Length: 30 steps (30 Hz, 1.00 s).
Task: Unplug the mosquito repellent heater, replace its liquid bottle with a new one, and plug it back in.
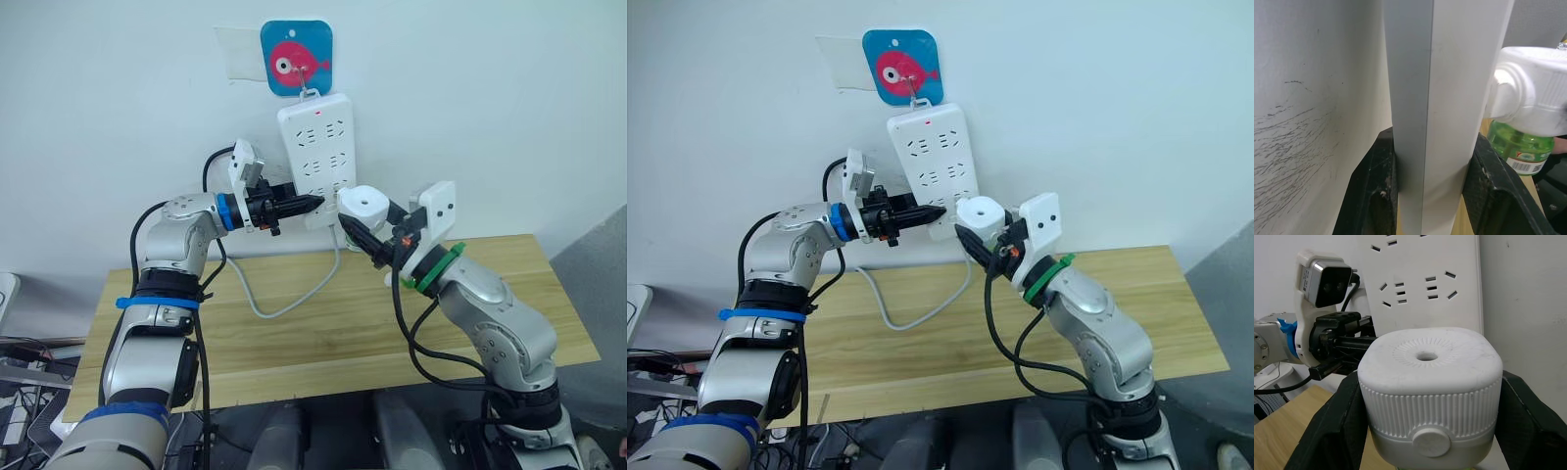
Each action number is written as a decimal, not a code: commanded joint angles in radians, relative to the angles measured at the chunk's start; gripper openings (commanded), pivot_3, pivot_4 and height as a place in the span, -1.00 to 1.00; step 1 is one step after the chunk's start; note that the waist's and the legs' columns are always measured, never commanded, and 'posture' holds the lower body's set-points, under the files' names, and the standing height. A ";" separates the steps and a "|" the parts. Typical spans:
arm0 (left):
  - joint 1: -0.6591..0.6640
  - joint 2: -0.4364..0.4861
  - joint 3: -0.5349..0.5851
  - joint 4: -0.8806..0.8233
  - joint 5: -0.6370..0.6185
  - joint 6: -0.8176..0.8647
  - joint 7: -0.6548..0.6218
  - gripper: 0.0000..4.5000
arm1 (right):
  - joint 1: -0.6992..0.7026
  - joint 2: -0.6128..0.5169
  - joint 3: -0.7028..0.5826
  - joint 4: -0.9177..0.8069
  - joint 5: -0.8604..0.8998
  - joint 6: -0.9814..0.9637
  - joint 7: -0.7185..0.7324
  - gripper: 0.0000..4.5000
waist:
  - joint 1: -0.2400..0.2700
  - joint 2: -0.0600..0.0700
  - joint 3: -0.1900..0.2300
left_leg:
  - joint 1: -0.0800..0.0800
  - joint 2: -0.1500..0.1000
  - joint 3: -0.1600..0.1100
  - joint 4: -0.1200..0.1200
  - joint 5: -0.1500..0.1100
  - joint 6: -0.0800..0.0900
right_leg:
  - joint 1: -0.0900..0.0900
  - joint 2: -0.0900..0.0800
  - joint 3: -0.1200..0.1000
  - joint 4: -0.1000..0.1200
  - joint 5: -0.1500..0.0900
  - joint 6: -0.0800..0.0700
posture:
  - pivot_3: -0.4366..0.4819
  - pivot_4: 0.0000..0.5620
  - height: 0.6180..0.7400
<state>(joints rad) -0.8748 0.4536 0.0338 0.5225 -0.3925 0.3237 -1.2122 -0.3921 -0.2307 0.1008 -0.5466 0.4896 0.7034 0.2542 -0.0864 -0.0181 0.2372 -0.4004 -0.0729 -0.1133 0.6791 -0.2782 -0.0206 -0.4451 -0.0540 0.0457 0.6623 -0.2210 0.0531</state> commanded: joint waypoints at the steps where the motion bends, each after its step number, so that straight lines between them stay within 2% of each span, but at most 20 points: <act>1: -0.009 0.008 0.016 -0.025 -0.010 -0.006 -0.004 -0.42 | -0.009 0.006 -0.005 -0.047 -0.010 -0.032 0.000 0.37 | 0.000 0.000 0.000 | 0.000 0.000 0.000 0.000 0.000 0.000 | 0.000 0.000 0.000 0.000 0.000 0.000 | -0.31 -0.26 1.00; 30: -0.011 0.009 0.019 -0.025 -0.005 -0.014 0.002 -0.42 | -0.053 0.056 0.051 0.016 -0.145 -0.014 -0.039 0.37 | 0.000 0.000 0.000 | 0.000 0.000 0.000 0.000 0.000 0.000 | 0.000 0.000 0.000 0.000 0.000 0.000 | -0.28 -0.24 1.00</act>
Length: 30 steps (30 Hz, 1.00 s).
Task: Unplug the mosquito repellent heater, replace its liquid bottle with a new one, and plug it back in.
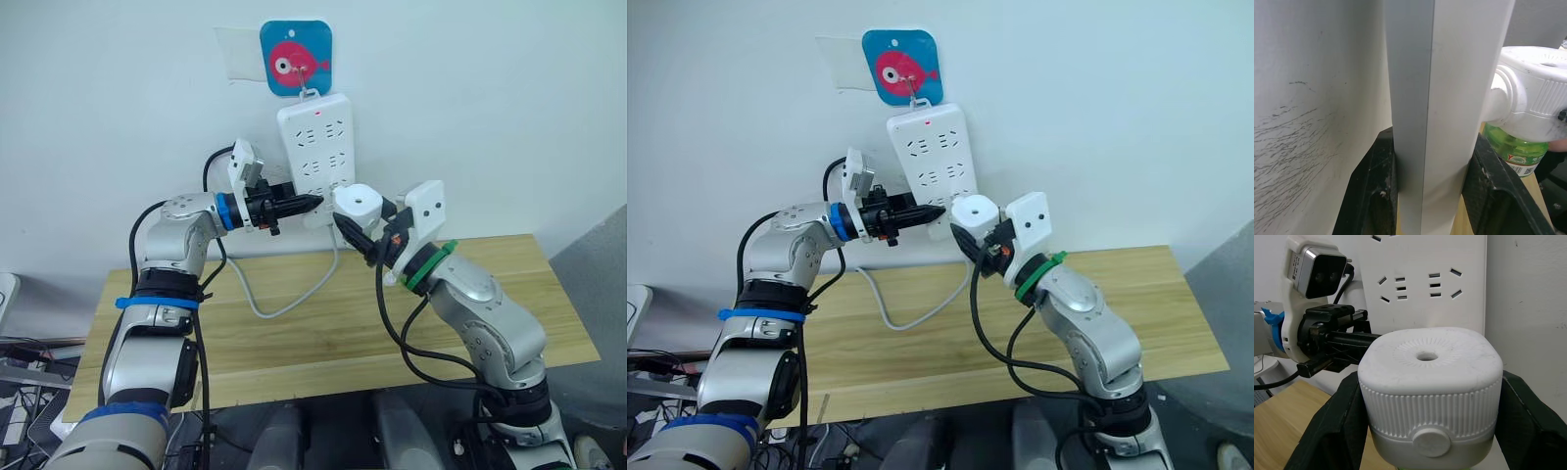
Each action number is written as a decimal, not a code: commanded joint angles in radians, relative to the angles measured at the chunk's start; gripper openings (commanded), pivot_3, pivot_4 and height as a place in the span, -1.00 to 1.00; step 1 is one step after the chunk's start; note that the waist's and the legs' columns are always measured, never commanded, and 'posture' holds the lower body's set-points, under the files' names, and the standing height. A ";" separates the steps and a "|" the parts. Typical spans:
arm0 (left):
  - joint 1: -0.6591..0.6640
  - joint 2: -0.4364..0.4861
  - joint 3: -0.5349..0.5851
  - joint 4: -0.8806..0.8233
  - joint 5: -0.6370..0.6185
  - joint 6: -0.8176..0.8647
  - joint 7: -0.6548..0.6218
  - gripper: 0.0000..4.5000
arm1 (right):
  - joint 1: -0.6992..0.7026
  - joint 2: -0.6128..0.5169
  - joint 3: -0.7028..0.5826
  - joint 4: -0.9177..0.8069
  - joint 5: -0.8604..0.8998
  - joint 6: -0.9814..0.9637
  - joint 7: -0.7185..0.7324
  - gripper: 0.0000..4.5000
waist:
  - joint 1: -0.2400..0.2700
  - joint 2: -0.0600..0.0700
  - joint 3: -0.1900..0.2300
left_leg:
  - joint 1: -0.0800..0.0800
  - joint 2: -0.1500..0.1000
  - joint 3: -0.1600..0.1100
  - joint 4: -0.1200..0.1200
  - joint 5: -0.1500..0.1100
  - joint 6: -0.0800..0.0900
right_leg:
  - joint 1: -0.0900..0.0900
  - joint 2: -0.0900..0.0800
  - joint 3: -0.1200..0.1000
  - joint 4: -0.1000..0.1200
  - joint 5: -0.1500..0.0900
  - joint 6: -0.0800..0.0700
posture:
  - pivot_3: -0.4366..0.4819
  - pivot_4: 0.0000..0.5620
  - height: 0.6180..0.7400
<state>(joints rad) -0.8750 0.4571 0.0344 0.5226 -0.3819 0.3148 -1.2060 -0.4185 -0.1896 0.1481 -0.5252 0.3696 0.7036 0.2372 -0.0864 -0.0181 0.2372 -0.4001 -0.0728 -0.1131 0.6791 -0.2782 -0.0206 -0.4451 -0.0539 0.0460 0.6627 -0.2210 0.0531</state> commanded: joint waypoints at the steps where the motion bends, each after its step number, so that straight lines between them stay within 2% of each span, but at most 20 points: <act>1: -0.011 0.006 0.019 -0.025 -0.016 -0.005 -0.004 -0.42 | -0.027 0.019 0.003 -0.005 -0.027 -0.015 -0.024 0.37 | 0.000 0.000 0.000 | 0.000 0.000 0.000 0.000 0.000 0.000 | 0.000 0.000 0.000 0.000 0.000 0.000 | -0.28 -0.24 1.00; 19: -0.024 -0.001 0.020 -0.001 -0.009 -0.023 -0.005 -0.42 | -0.023 0.024 -0.052 0.000 -0.051 -0.036 -0.037 0.37 | 0.000 0.000 0.000 | 0.000 0.000 0.000 0.000 0.000 0.000 | 0.000 0.000 0.000 0.000 0.000 0.000 | -0.31 -0.27 1.00; 30: -0.016 -0.006 0.021 -0.013 -0.013 -0.025 0.001 -0.42 | -0.045 0.031 -0.011 0.037 -0.095 -0.038 -0.050 0.37 | 0.000 0.000 0.000 | 0.000 0.000 0.000 0.000 0.000 0.000 | 0.000 0.000 0.000 0.001 0.000 0.000 | -0.28 -0.30 1.00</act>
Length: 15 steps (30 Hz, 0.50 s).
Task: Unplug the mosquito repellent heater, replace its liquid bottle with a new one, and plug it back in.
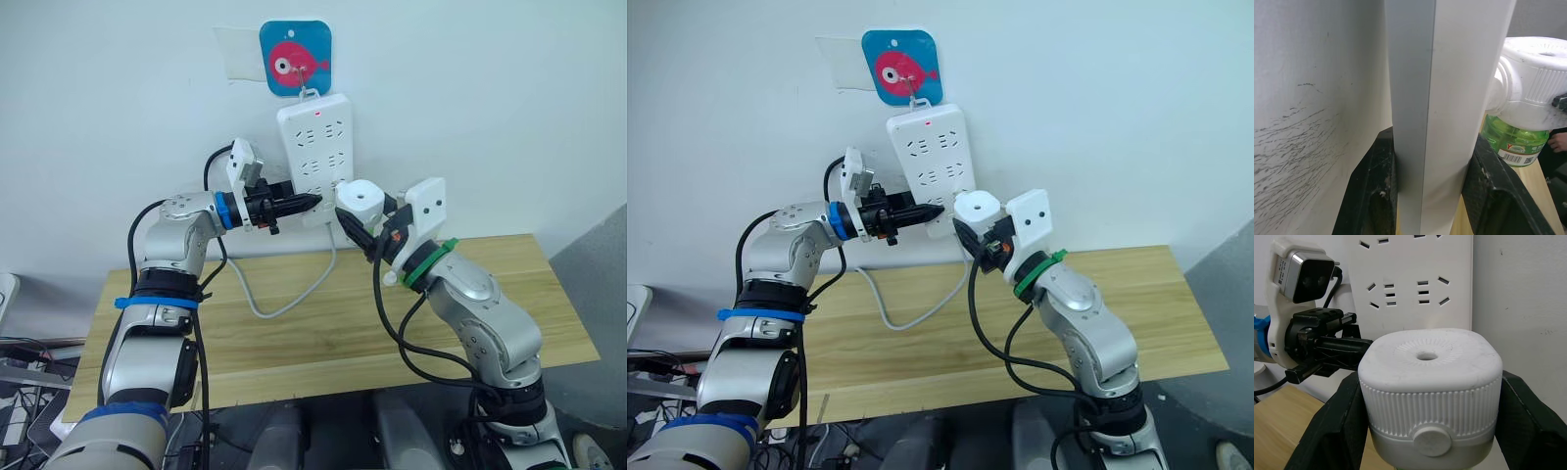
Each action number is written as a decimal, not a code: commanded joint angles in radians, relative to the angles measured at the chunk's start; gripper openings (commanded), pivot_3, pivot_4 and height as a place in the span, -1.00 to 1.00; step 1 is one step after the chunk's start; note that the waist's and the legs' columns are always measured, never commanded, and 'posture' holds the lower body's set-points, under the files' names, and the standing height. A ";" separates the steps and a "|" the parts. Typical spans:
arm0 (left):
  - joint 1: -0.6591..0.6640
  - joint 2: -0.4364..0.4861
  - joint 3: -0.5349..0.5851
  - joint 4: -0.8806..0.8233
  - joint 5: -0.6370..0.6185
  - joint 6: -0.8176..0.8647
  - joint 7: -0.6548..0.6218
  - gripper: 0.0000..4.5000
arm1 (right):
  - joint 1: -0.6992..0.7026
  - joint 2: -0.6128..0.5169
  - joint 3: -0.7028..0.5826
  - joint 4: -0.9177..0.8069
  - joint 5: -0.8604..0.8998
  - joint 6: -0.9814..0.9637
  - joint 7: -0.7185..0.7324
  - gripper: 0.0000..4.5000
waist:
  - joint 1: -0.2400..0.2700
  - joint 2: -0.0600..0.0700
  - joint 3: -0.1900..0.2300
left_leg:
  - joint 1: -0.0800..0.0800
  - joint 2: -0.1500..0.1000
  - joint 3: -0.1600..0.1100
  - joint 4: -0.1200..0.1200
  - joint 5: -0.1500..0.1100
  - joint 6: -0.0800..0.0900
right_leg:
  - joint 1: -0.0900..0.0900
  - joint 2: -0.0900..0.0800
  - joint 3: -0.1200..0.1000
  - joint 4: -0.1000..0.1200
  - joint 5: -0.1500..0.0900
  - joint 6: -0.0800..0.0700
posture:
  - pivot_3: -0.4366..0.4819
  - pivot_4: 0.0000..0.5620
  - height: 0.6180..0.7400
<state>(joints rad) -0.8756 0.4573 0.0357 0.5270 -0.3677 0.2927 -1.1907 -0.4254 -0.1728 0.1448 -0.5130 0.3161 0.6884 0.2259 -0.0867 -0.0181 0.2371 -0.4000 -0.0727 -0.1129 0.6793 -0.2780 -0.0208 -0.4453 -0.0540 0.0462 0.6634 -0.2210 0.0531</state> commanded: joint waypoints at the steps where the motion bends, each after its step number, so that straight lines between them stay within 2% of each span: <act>1: -0.014 -0.007 0.020 -0.020 -0.027 -0.002 -0.014 -0.42 | -0.041 0.017 -0.004 0.030 -0.047 -0.025 -0.040 0.37 | 0.000 0.000 0.000 | 0.000 0.000 0.000 0.000 0.000 0.000 | 0.000 0.000 0.000 0.000 0.000 0.000 | -0.28 -0.30 1.00; 15: -0.013 -0.008 0.031 -0.024 -0.022 -0.002 -0.011 -0.42 | -0.038 0.045 0.004 0.044 -0.049 -0.002 -0.039 0.37 | 0.000 0.000 0.000 | 0.001 0.000 0.000 0.000 0.000 0.000 | 0.000 0.000 0.000 0.001 0.000 0.000 | -0.27 -0.32 1.00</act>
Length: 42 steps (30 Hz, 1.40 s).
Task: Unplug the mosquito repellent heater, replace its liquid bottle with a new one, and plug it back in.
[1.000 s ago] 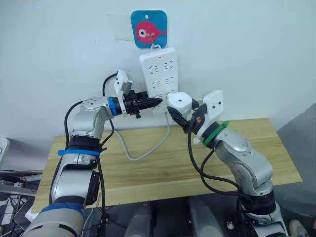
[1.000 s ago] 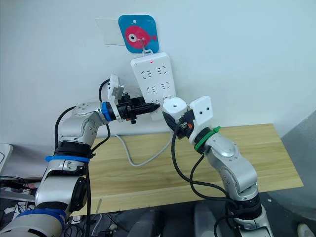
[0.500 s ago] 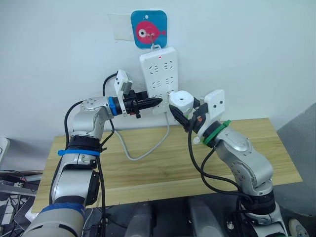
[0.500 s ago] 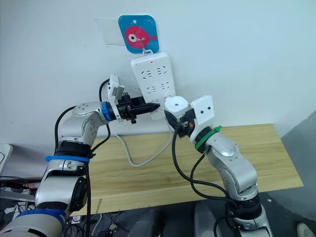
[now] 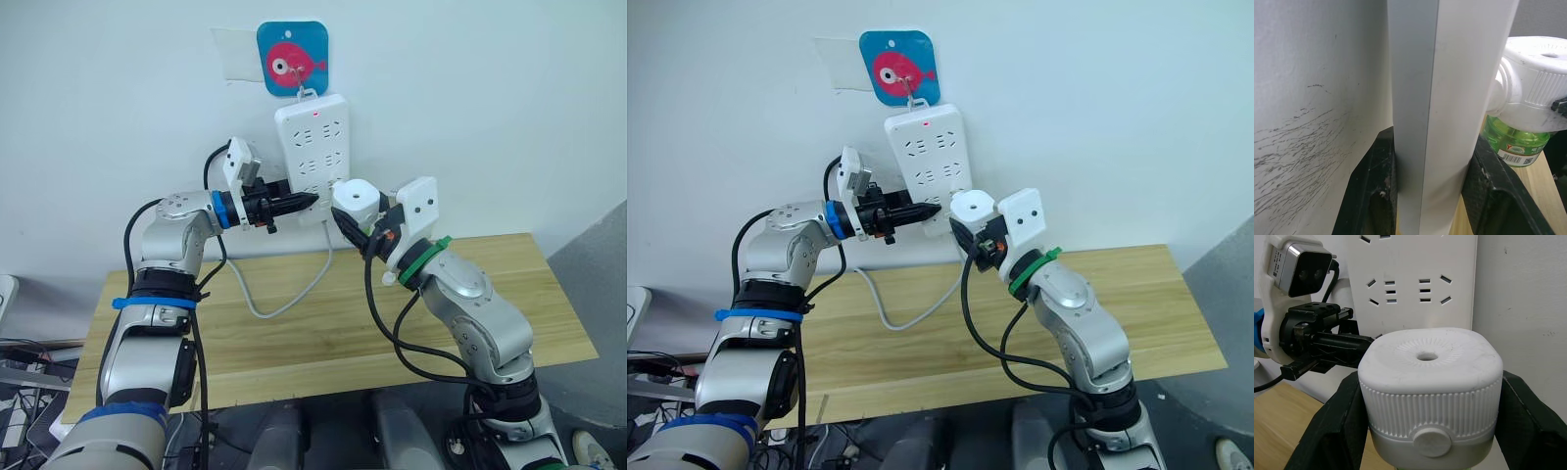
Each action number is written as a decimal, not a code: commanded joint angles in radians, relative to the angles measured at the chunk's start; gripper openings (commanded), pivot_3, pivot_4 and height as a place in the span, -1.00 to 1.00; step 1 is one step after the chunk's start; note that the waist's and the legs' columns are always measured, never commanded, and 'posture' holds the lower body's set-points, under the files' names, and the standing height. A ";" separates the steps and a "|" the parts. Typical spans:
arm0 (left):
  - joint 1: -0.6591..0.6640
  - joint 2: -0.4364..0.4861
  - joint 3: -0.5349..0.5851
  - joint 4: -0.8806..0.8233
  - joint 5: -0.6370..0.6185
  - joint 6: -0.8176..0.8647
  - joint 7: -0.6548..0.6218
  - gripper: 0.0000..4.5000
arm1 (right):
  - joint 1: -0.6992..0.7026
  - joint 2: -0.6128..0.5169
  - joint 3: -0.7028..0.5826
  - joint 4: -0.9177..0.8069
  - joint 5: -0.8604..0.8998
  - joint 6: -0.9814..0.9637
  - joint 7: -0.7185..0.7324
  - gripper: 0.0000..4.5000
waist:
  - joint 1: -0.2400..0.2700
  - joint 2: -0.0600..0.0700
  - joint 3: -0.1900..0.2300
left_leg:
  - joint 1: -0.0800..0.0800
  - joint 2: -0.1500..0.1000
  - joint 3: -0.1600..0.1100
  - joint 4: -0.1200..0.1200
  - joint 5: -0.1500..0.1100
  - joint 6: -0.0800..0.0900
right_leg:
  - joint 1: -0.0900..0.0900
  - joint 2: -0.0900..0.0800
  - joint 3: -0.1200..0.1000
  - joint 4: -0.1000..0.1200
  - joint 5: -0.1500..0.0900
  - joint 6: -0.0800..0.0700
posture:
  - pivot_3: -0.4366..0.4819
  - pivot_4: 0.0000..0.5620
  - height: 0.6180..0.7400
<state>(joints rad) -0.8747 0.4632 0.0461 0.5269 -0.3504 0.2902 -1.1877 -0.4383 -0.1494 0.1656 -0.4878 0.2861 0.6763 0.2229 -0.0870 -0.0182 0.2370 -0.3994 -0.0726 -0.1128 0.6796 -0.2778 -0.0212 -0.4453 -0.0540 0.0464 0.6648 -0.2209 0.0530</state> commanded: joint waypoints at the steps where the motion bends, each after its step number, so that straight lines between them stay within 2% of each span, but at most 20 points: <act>1: -0.015 -0.015 0.021 -0.023 -0.038 0.000 -0.014 -0.42 | -0.025 0.025 -0.018 0.019 -0.015 0.014 -0.037 0.37 | 0.000 0.000 0.000 | 0.000 0.000 0.000 0.000 0.000 0.000 | 0.000 0.000 0.000 0.000 0.000 0.000 | -0.27 -0.32 1.00; 25: -0.011 -0.012 0.025 -0.027 -0.033 -0.002 -0.010 -0.42 | -0.029 0.052 -0.021 0.015 -0.020 0.065 -0.048 0.37 | 0.000 0.000 0.000 | 0.000 0.000 0.000 0.000 0.000 0.000 | 0.000 0.000 0.000 0.000 0.000 0.000 | -0.26 -0.28 1.00; 35: -0.011 -0.016 0.024 -0.026 -0.035 0.000 -0.010 -0.42 | -0.059 0.045 0.003 0.060 -0.079 -0.010 -0.060 0.37 | 0.000 0.000 0.000 | 0.000 0.000 0.000 0.000 0.000 0.000 | 0.000 0.000 0.000 0.000 0.000 0.000 | -0.26 -0.27 1.00; 42: -0.006 -0.029 0.022 -0.056 -0.064 0.062 -0.027 -0.42 | -0.069 0.099 0.055 0.118 -0.132 -0.068 -0.088 0.37 | -0.001 0.000 0.000 | 0.000 0.000 0.000 0.000 0.000 0.000 | 0.000 0.000 0.000 0.001 0.000 0.000 | -0.27 -0.27 1.00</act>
<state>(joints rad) -0.8713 0.4571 0.0573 0.5202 -0.3475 0.3151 -1.1848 -0.4643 -0.0733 0.2169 -0.4072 0.1847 0.6293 0.1708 -0.0883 -0.0183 0.2369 -0.3990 -0.0726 -0.1128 0.6798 -0.2777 -0.0214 -0.4455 -0.0540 0.0464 0.6660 -0.2209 0.0530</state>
